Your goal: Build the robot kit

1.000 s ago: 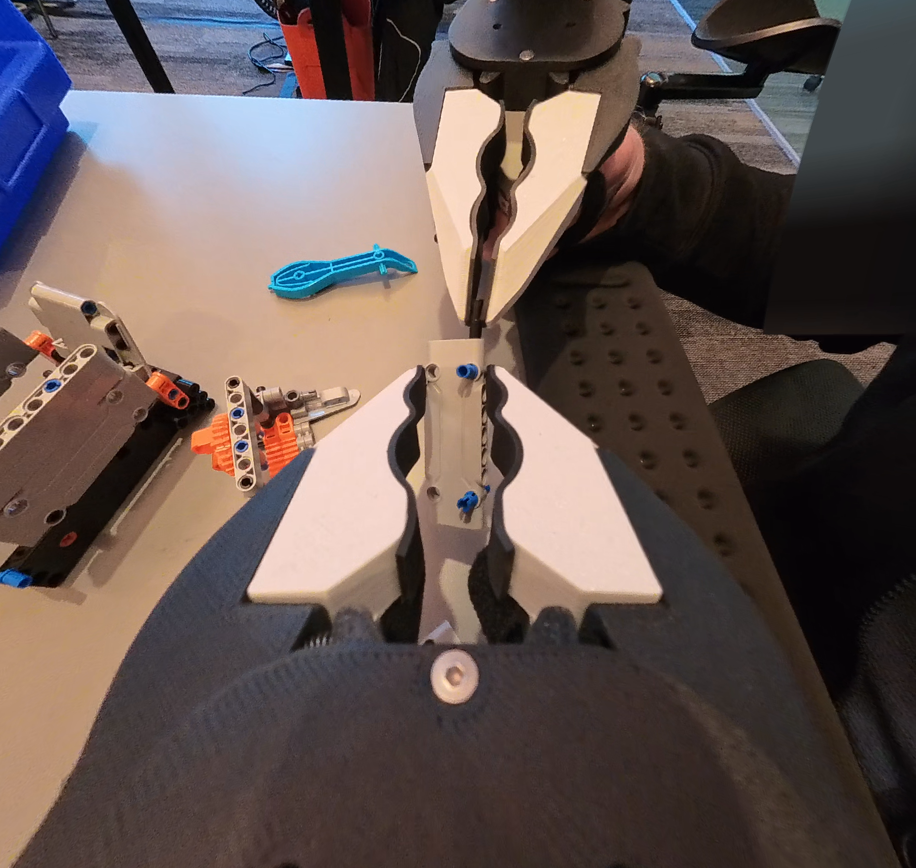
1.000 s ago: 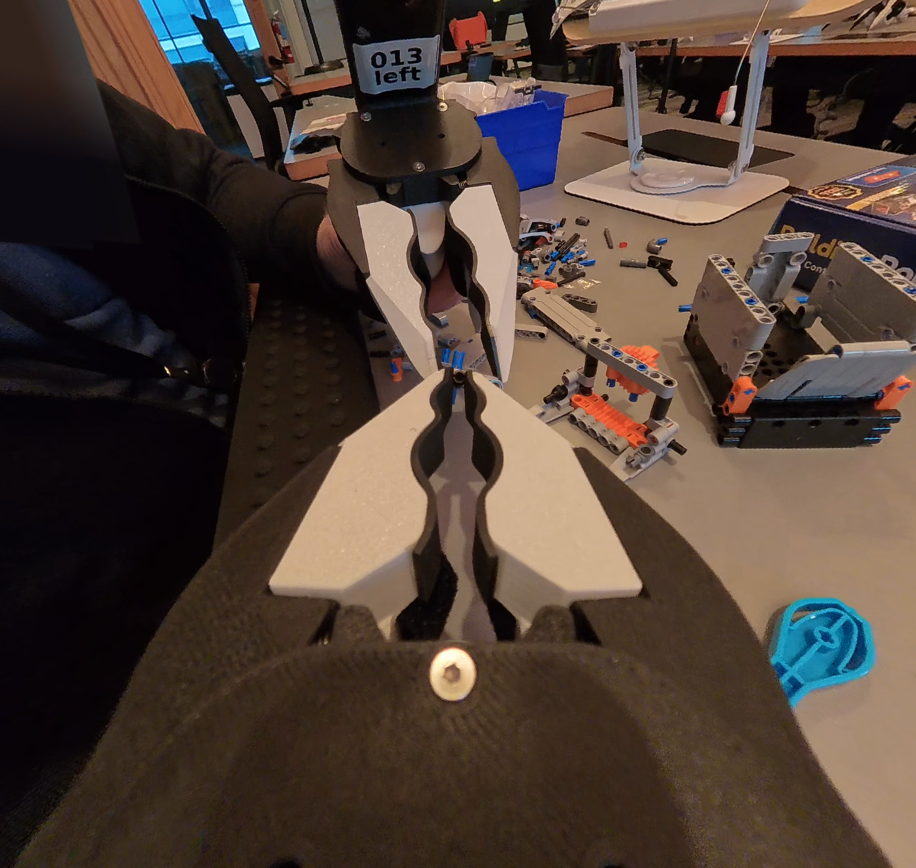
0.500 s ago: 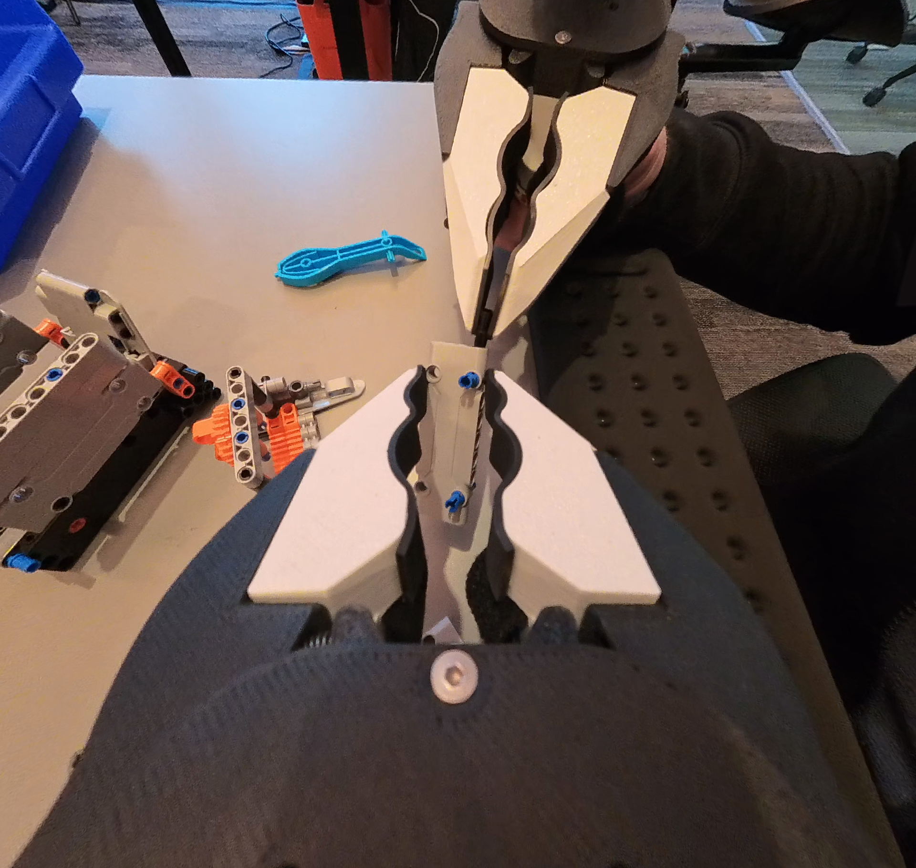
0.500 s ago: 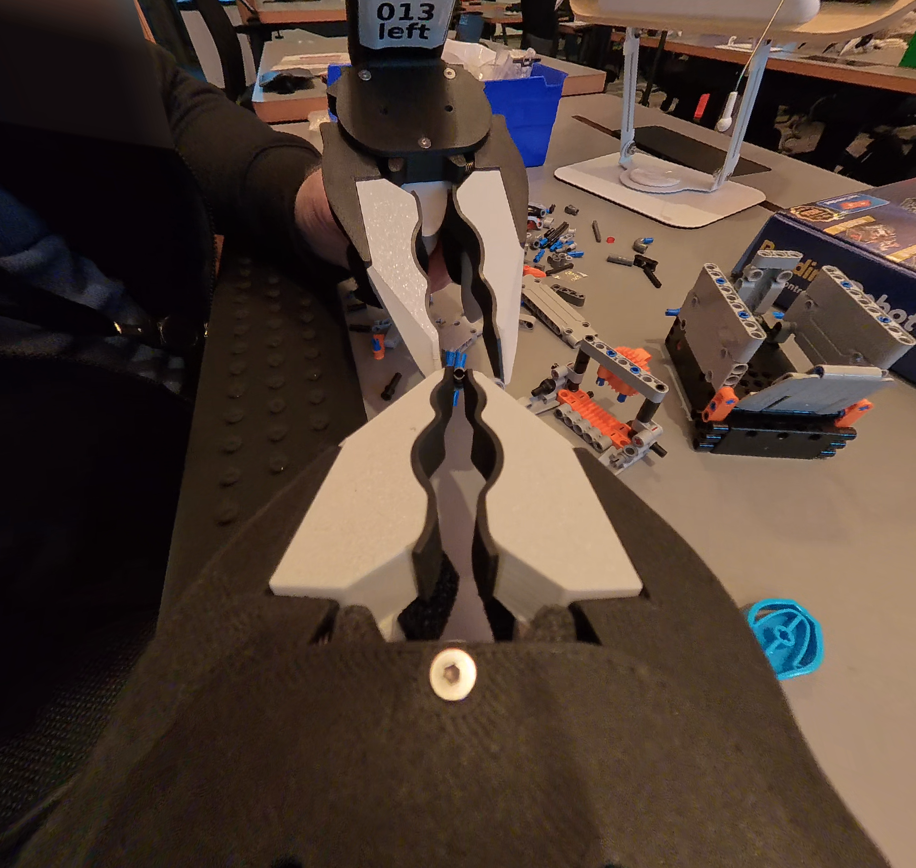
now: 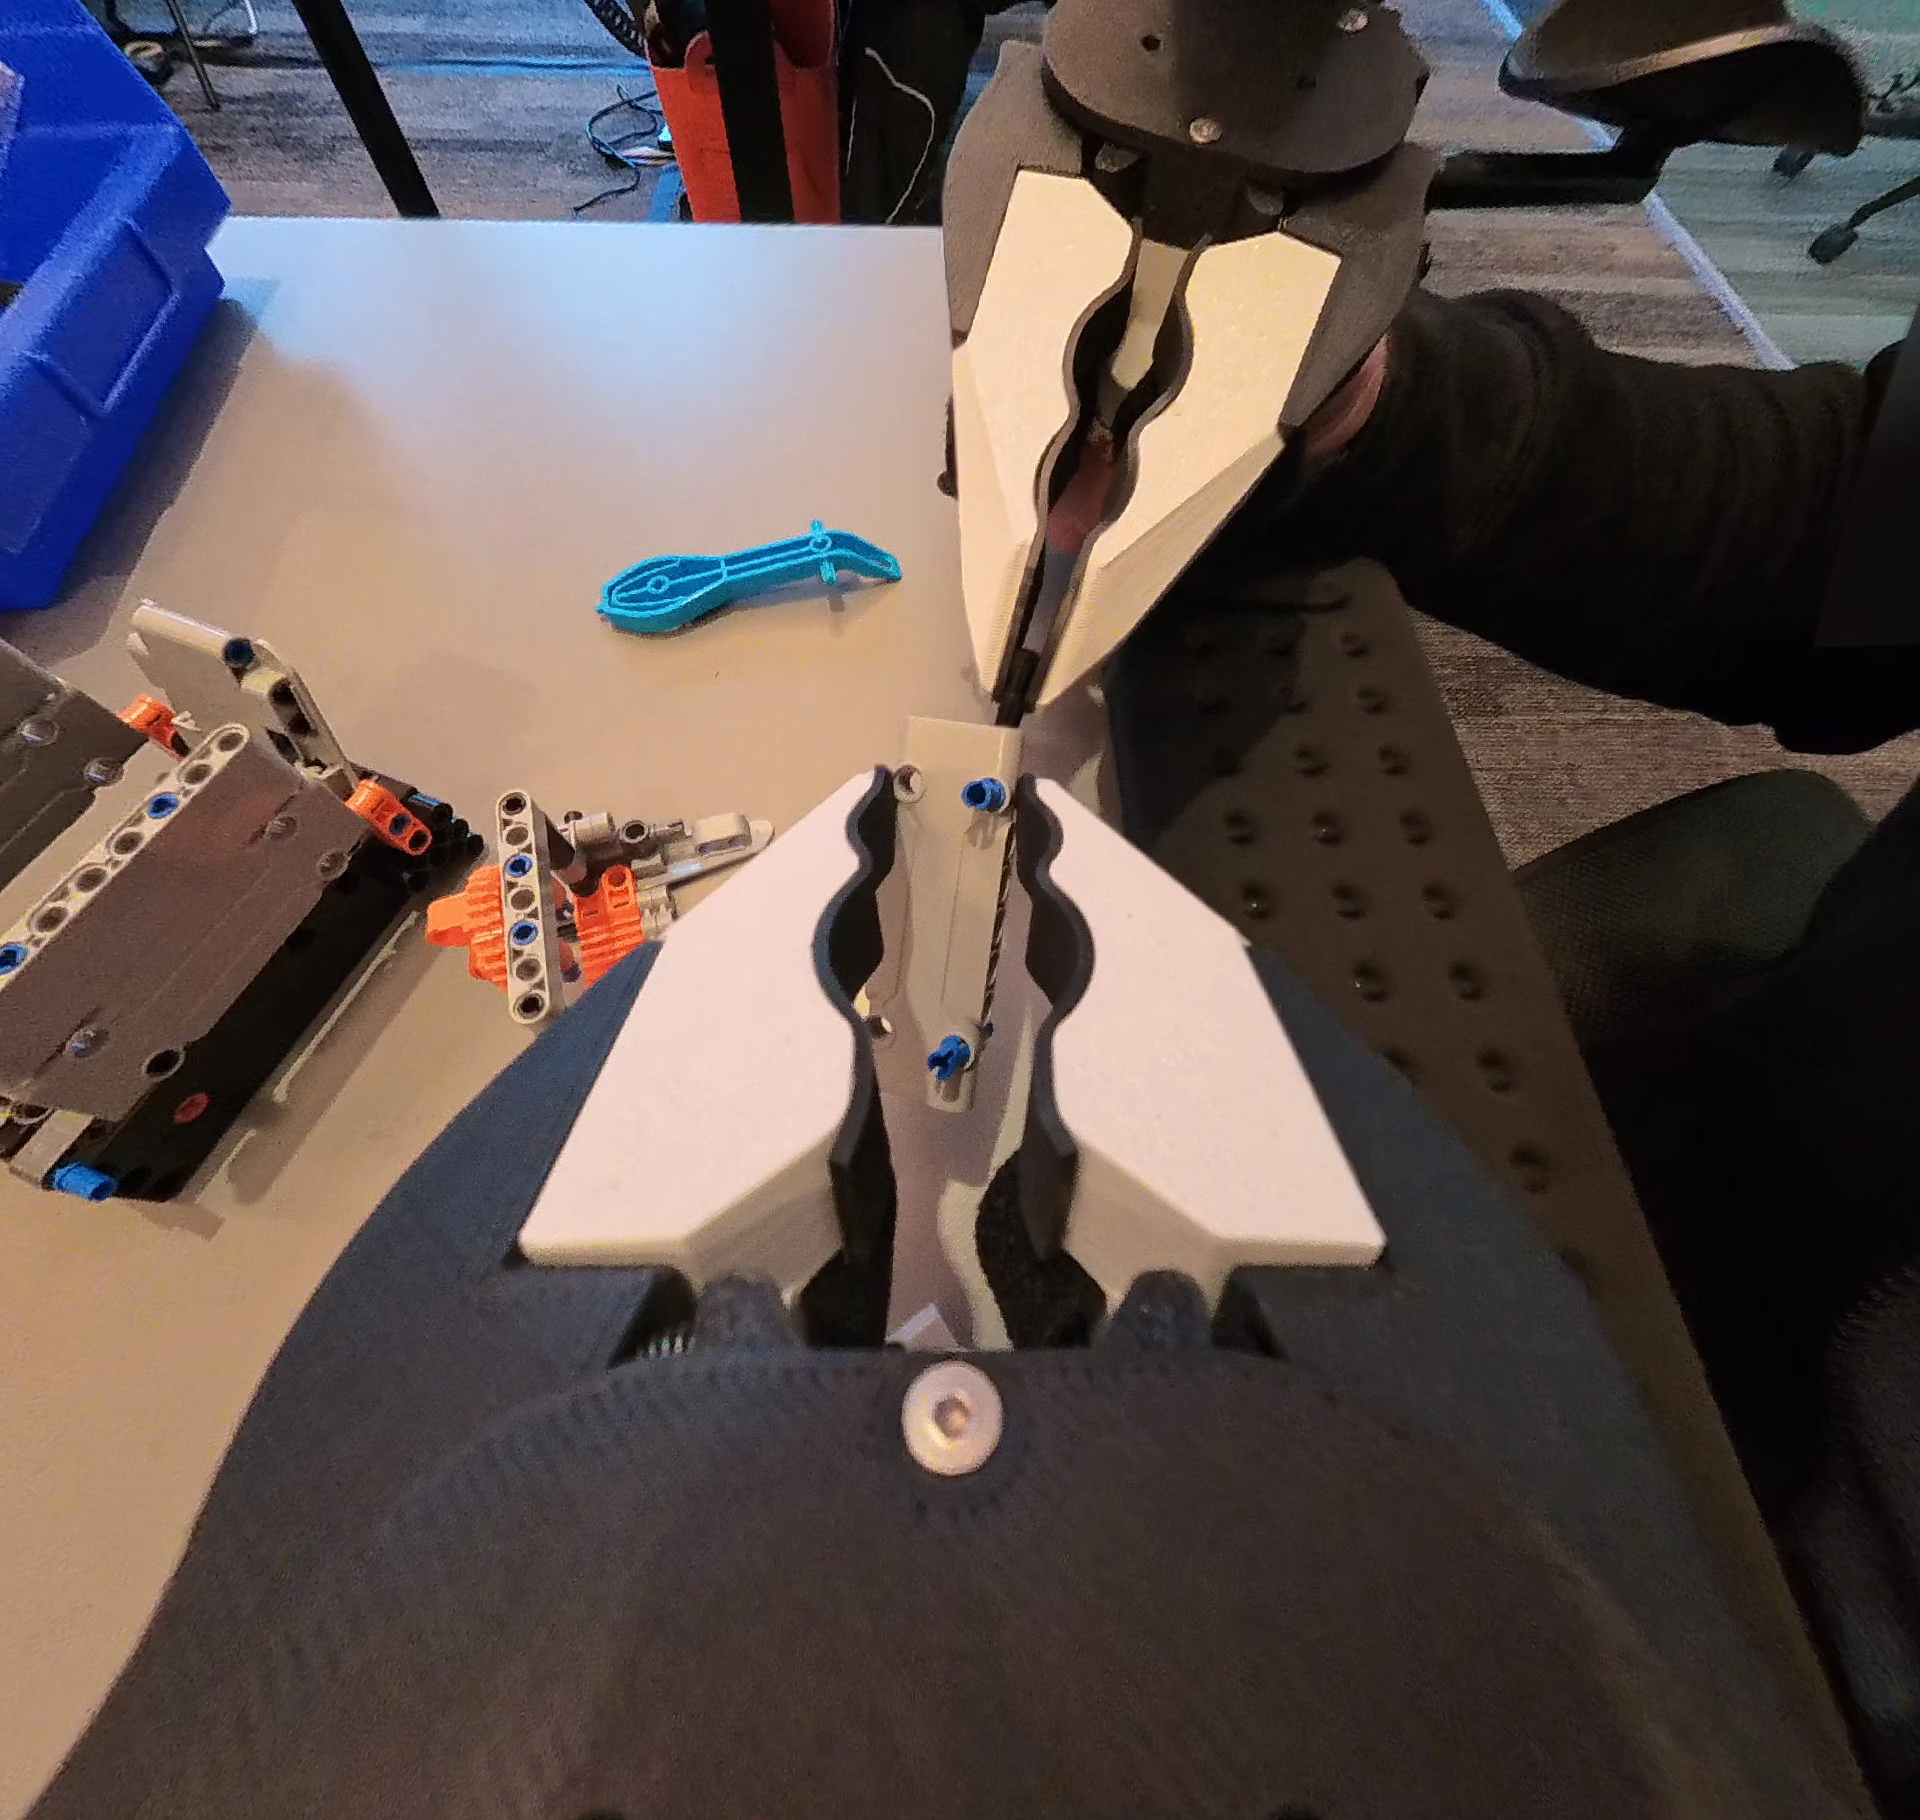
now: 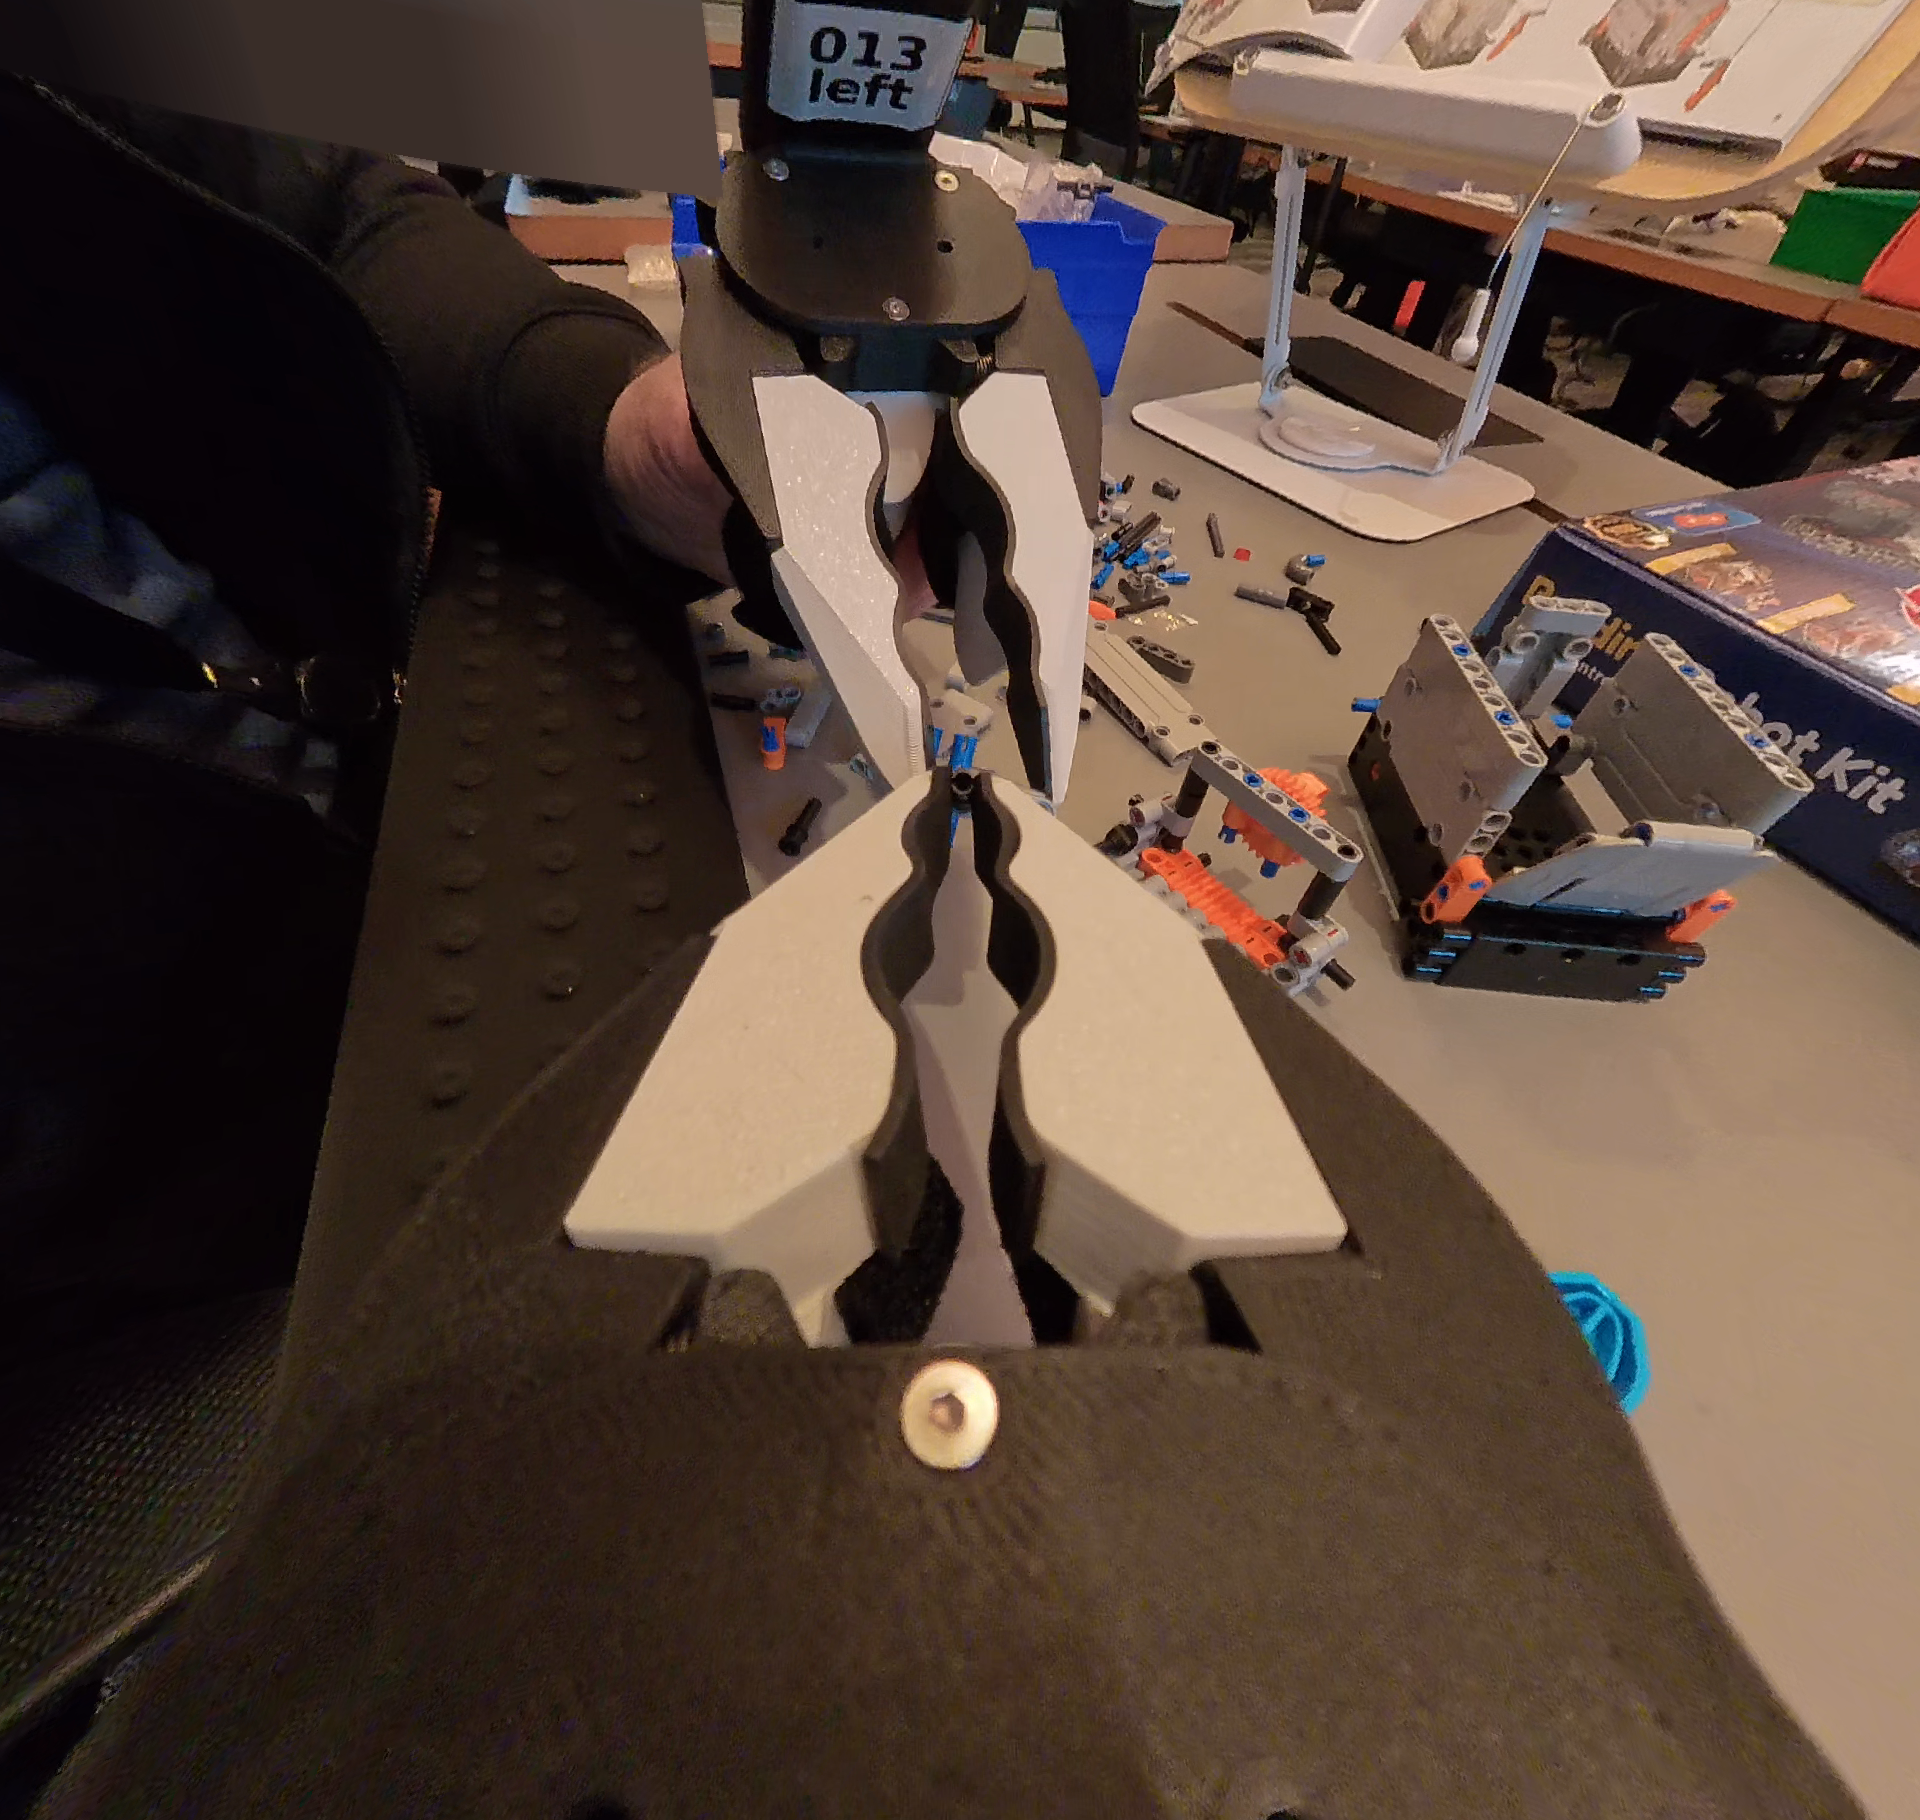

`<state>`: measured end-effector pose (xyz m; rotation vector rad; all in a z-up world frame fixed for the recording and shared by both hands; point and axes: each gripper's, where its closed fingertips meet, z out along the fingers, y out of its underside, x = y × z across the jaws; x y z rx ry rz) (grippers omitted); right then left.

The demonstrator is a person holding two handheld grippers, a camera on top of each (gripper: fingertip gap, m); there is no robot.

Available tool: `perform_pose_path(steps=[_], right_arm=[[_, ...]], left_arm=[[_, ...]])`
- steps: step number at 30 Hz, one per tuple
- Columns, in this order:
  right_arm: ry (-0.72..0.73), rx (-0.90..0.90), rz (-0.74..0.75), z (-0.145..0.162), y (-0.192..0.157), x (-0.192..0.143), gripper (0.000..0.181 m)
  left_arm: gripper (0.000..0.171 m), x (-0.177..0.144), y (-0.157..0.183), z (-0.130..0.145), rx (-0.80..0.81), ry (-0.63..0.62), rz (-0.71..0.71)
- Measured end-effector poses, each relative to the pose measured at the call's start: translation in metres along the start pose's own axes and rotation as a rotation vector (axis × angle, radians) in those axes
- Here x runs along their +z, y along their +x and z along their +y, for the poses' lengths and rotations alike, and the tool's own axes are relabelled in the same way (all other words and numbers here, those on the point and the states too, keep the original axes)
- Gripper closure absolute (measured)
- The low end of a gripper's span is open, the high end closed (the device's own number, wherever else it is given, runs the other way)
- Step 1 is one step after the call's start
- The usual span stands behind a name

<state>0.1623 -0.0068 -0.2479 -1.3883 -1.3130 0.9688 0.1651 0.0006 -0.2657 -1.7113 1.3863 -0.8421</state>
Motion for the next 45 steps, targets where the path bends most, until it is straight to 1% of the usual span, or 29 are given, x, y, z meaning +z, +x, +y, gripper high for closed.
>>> perform_pose_path(steps=[3, 11, 14, 17, 21, 24, 26, 31, 36, 39, 43, 45], right_arm=[[0.021, -0.005, -0.004, -0.004, -0.001, -0.001, 0.179], [0.096, 0.049, -0.054, -0.015, -0.004, -0.004, 0.179], [0.076, 0.047, -0.049, -0.011, -0.003, -0.002, 0.179], [0.050, 0.068, -0.054, -0.005, -0.002, 0.001, 0.179], [0.074, 0.087, -0.037, -0.009, 0.003, -0.001, 0.178], [0.091, 0.091, -0.041, -0.011, 0.003, -0.003, 0.177], [0.086, 0.096, -0.037, -0.010, 0.004, -0.004, 0.181], [0.082, 0.082, -0.043, -0.010, 0.001, -0.003, 0.181], [0.014, 0.058, -0.044, 0.000, -0.002, 0.005, 0.181], [0.035, 0.058, -0.033, -0.004, 0.000, 0.003, 0.181], [0.106, 0.121, -0.026, -0.011, 0.009, -0.010, 0.181], [0.094, 0.125, -0.035, -0.009, 0.007, -0.010, 0.181]], left_arm=[[0.151, -0.002, 0.002, -0.003, -0.018, 0.018, 0.017], [0.151, -0.007, 0.007, -0.016, -0.018, 0.071, 0.030], [0.151, -0.006, 0.005, -0.012, -0.012, 0.054, 0.020], [0.151, -0.002, 0.003, -0.005, 0.033, -0.001, -0.013], [0.151, -0.005, 0.001, -0.008, 0.015, -0.003, -0.004], [0.150, -0.003, 0.001, -0.002, 0.030, -0.039, -0.019], [0.151, -0.003, 0.001, -0.002, 0.027, -0.034, -0.022], [0.151, -0.002, 0.003, -0.002, 0.050, -0.039, -0.032], [0.151, 0.001, 0.005, 0.000, 0.065, -0.051, -0.039], [0.151, 0.001, 0.005, -0.004, 0.062, -0.033, -0.034], [0.150, 0.000, 0.003, -0.004, 0.047, -0.029, -0.035], [0.151, -0.002, 0.000, -0.005, 0.032, -0.019, -0.037]])
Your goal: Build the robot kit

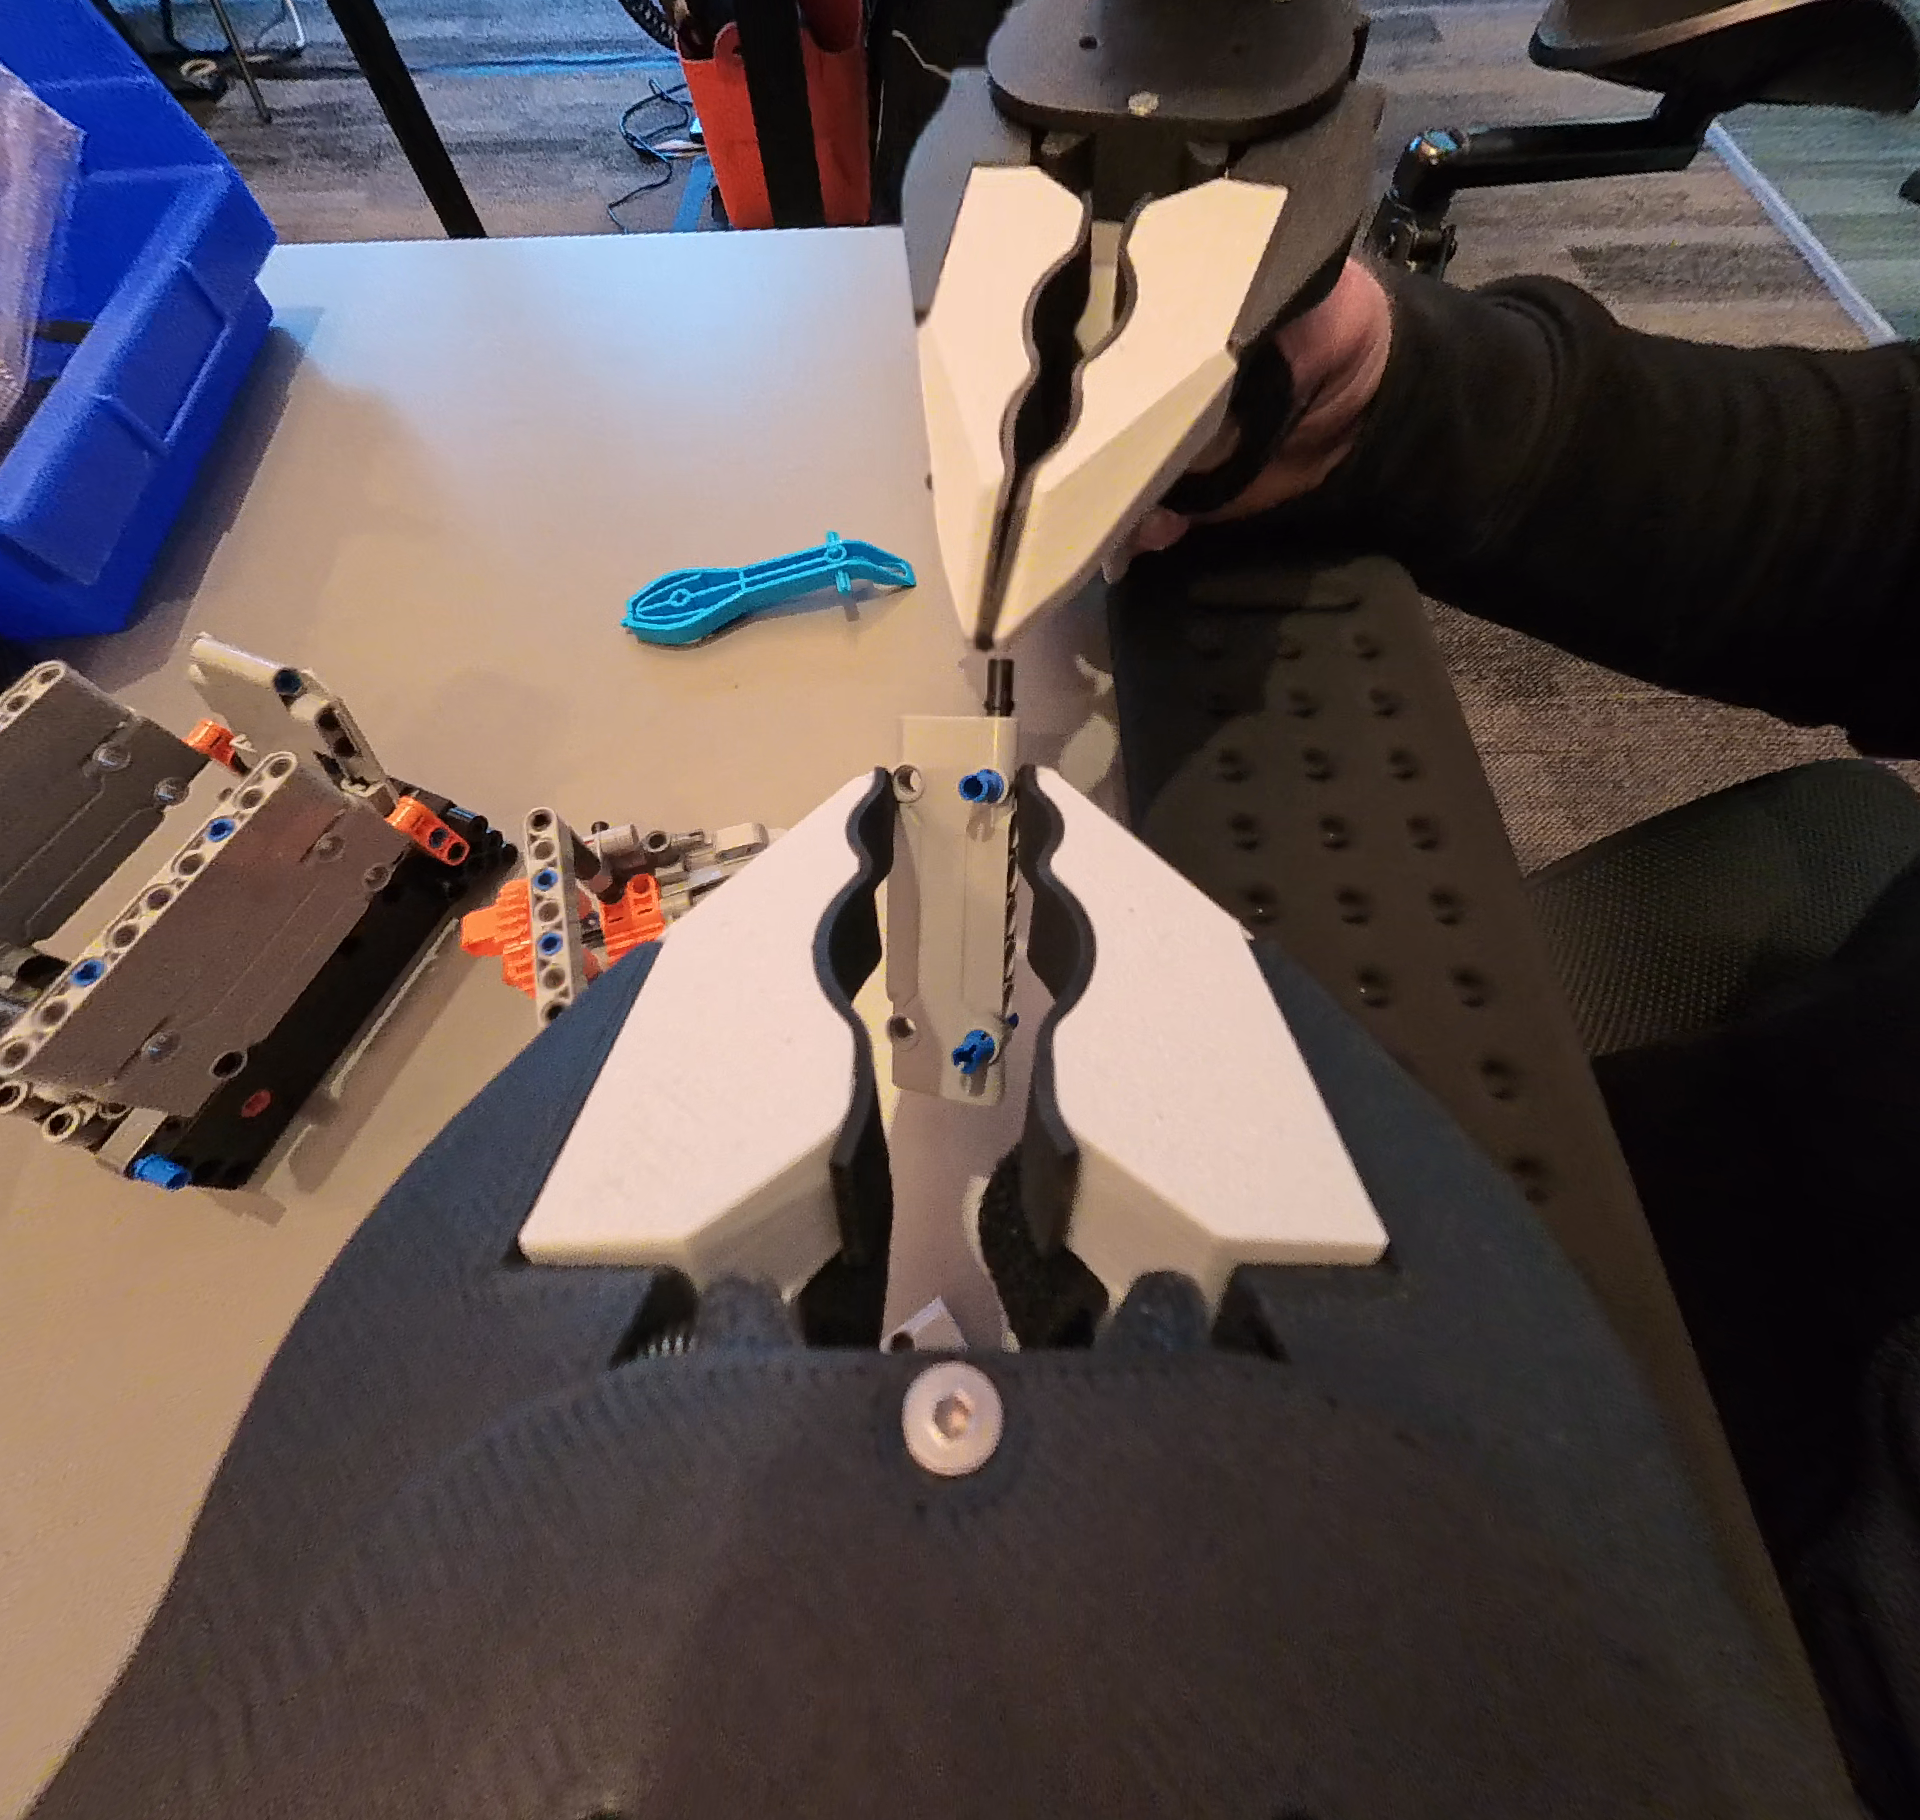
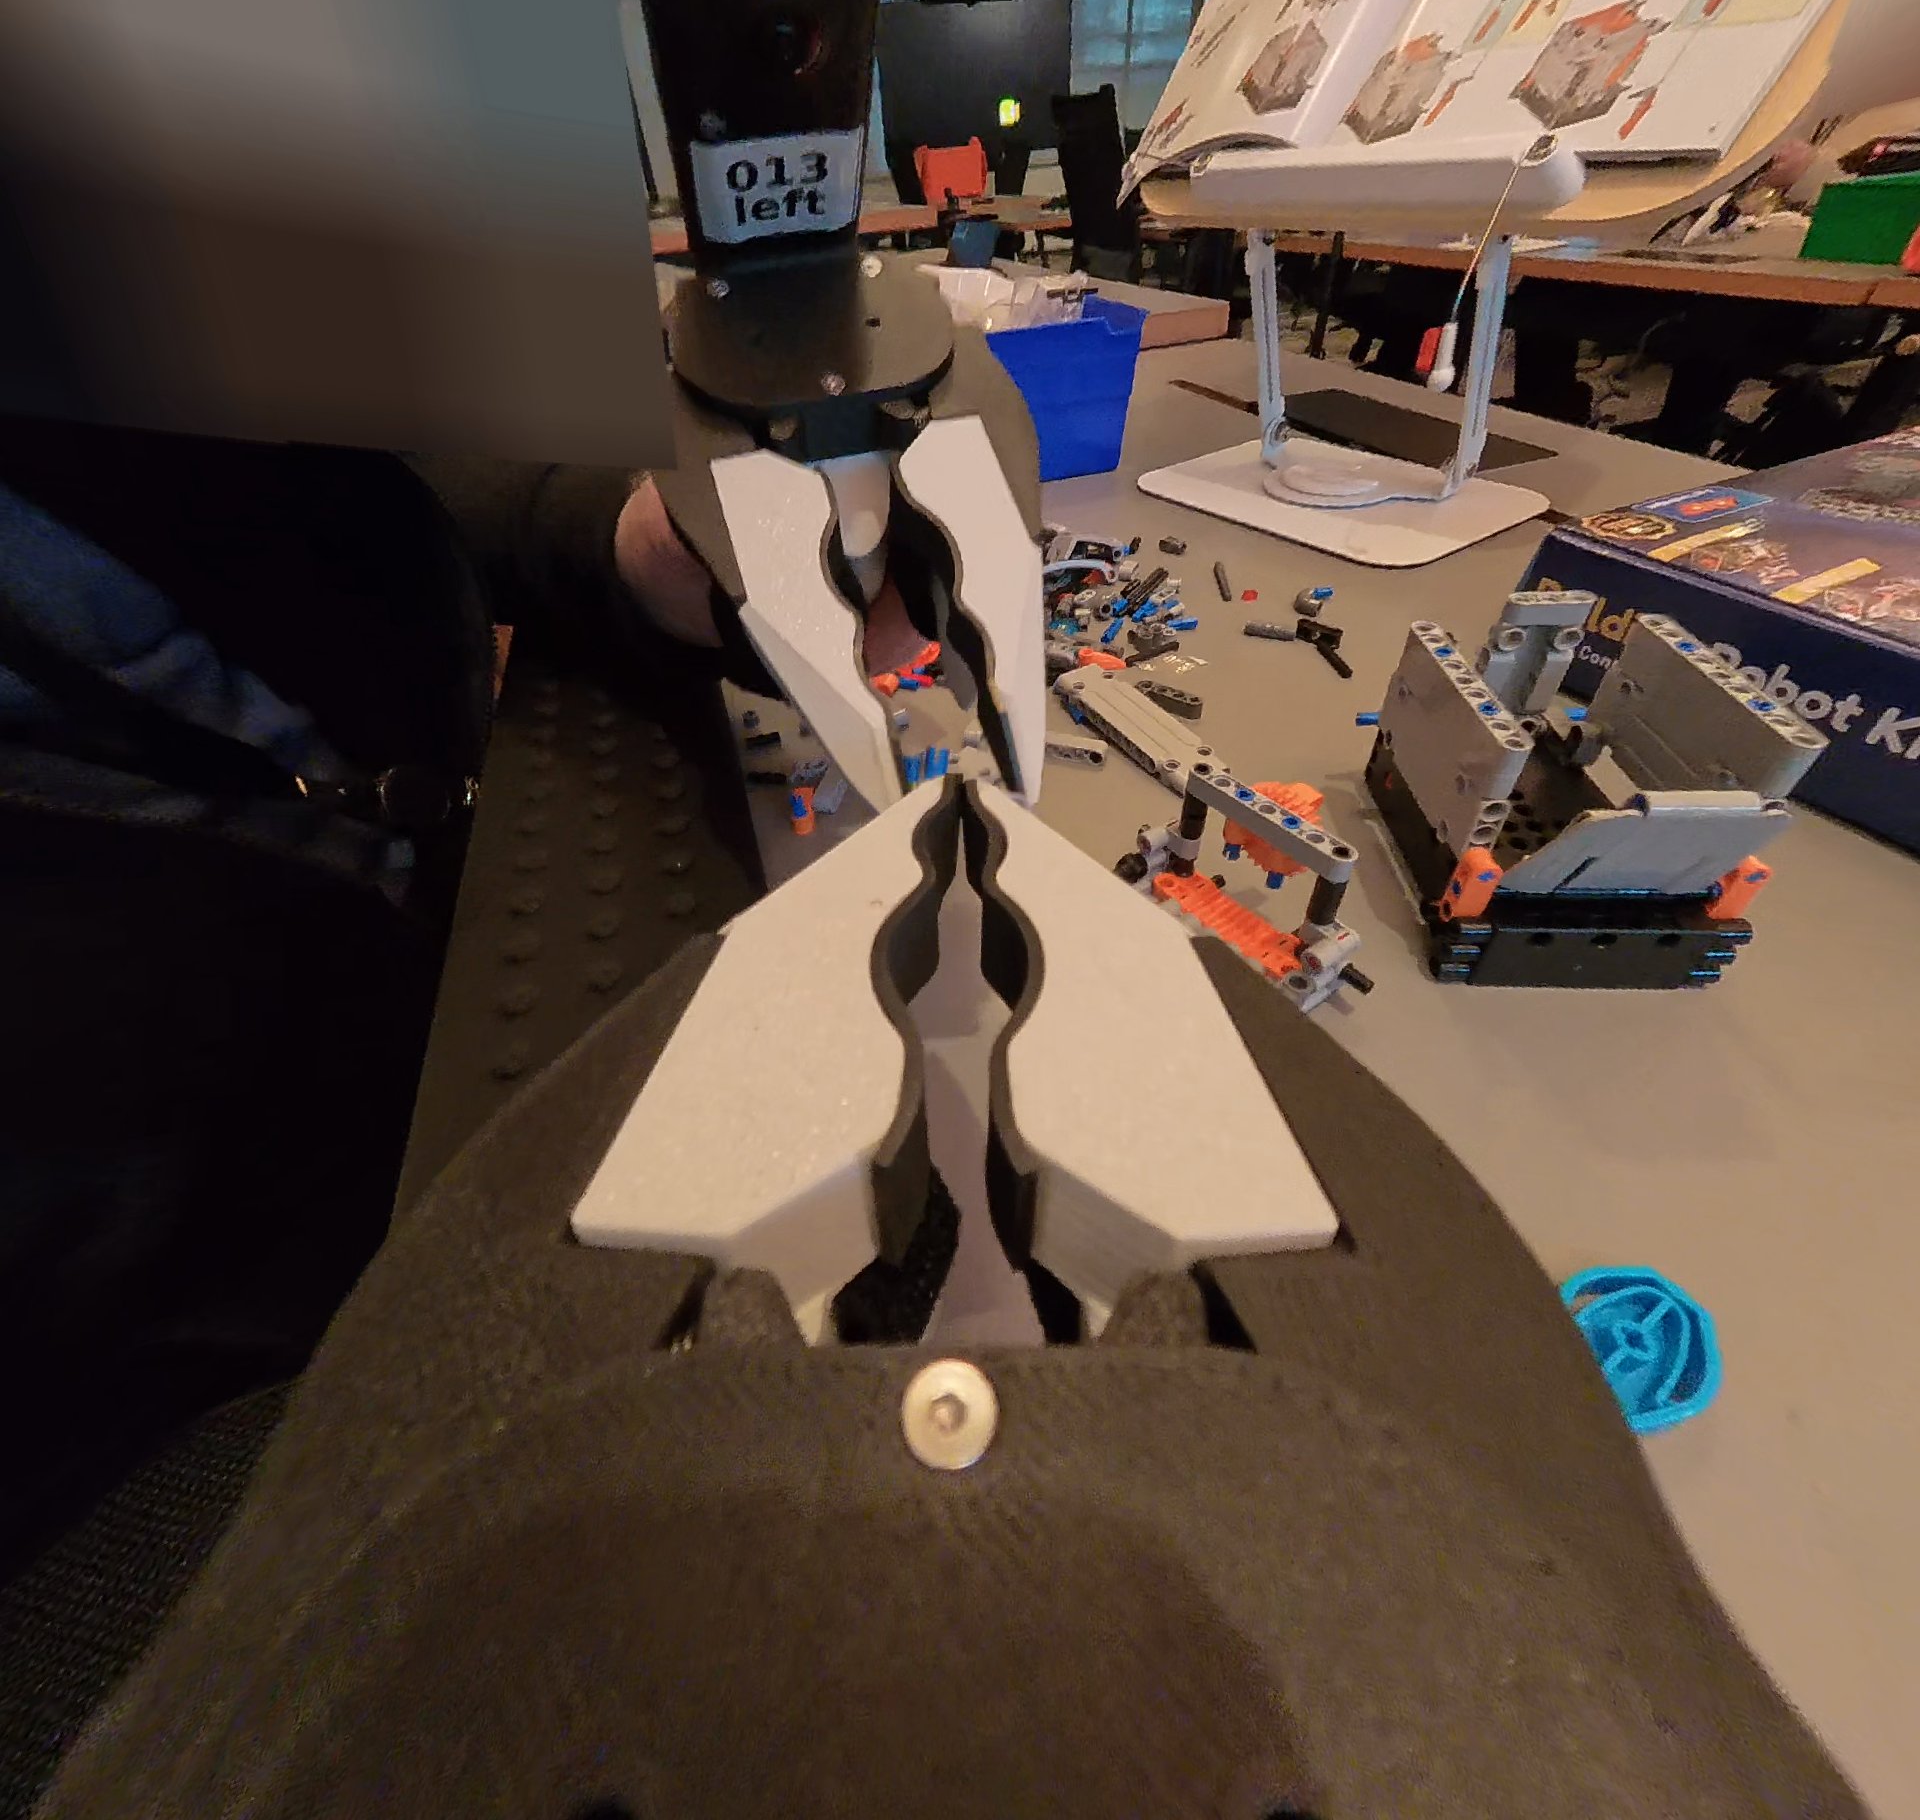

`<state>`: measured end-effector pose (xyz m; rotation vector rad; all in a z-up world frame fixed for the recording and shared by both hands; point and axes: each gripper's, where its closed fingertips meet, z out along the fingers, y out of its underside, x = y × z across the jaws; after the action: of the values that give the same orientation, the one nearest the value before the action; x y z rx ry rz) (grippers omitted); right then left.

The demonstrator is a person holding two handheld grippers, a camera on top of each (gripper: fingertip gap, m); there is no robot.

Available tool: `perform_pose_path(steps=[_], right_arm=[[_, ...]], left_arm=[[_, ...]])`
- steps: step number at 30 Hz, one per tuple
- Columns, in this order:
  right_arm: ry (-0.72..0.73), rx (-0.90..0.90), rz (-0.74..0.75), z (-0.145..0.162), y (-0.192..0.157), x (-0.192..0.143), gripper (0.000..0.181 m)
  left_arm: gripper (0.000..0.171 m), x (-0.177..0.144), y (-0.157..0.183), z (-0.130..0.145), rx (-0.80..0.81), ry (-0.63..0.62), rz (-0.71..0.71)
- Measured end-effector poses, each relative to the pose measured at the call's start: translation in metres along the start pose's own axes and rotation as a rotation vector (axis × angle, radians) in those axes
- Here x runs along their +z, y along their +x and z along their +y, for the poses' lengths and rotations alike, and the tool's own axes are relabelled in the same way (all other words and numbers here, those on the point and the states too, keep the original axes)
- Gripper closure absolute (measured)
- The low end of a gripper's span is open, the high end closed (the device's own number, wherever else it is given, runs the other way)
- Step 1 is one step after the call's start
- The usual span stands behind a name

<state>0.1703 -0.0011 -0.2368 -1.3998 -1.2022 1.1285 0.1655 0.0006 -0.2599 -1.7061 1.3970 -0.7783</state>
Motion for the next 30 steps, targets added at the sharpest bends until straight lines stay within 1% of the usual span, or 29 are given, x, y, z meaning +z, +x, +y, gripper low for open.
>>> perform_pose_path(steps=[6, 14, 17, 20, 22, 23, 24, 28, 30], right_arm=[[-0.016, -0.013, -0.021, 0.002, -0.005, 0.003, 0.181], [-0.060, -0.065, -0.004, 0.008, -0.007, 0.009, 0.181], [-0.093, -0.072, 0.007, 0.014, -0.005, 0.013, 0.181], [-0.050, -0.037, 0.022, 0.007, 0.001, 0.009, 0.181], [0.004, -0.010, 0.039, -0.002, 0.006, 0.003, 0.169], [0.012, -0.002, 0.048, -0.003, 0.008, 0.001, 0.166], [0.006, 0.002, 0.057, -0.002, 0.010, 0.002, 0.162], [-0.065, -0.025, 0.081, 0.003, 0.007, 0.013, 0.158], [-0.114, -0.020, 0.098, -0.001, 0.003, 0.021, 0.155]], left_arm=[[0.151, 0.000, 0.002, 0.002, 0.018, -0.015, -0.003], [0.152, 0.003, 0.000, 0.006, 0.033, -0.038, -0.027], [0.151, 0.007, -0.001, 0.012, 0.027, -0.062, -0.025], [0.151, 0.006, -0.003, 0.008, 0.008, -0.042, -0.009], [0.150, 0.001, -0.007, 0.003, -0.029, -0.010, -0.001], [0.150, -0.002, -0.007, 0.003, -0.070, 0.000, 0.022], [0.150, -0.006, -0.009, -0.002, -0.112, 0.041, 0.039], [0.150, -0.024, -0.019, -0.013, -0.253, 0.134, 0.087], [0.150, -0.031, -0.022, -0.014, -0.264, 0.136, 0.081]])
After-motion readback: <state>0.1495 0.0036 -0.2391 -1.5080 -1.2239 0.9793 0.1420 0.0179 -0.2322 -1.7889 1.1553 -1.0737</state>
